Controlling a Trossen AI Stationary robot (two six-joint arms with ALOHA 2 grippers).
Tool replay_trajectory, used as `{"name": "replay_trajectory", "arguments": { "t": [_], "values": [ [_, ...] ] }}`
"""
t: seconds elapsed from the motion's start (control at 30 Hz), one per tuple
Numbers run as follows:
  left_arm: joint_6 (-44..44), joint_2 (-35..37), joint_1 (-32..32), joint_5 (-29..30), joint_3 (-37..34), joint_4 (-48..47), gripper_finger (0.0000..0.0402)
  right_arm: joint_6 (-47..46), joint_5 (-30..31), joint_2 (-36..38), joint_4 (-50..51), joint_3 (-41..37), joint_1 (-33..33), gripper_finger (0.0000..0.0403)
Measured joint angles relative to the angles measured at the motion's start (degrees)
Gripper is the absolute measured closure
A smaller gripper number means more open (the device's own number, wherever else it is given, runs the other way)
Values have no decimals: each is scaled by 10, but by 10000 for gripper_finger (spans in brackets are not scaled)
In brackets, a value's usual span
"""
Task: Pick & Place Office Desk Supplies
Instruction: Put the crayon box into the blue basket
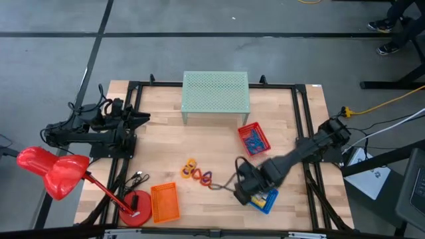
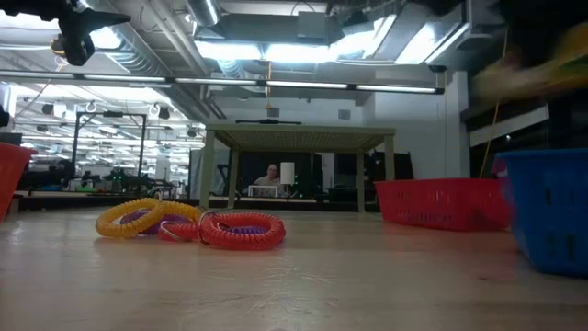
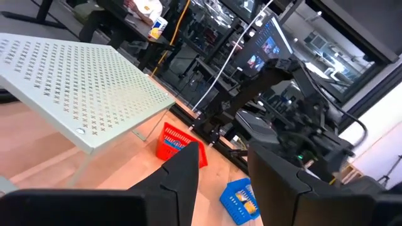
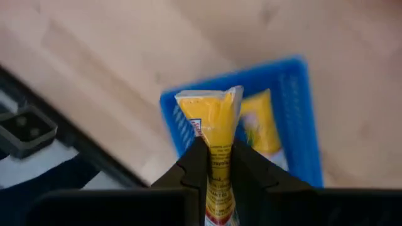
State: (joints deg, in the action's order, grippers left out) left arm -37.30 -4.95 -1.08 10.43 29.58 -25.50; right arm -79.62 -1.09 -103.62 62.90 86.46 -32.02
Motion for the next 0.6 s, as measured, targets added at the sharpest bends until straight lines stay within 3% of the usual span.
{"name": "replay_trajectory", "arguments": {
  "t": [0.33, 0.6],
  "values": [
    [0, 0, 0, 4, 0, 0, 270, -88, 18, -3, 0, -32, -48, 348],
    [-4, 0, 0, 4, 0, 0, 270, -101, -12, -3, -1, -66, -48, 259]
  ]
}}
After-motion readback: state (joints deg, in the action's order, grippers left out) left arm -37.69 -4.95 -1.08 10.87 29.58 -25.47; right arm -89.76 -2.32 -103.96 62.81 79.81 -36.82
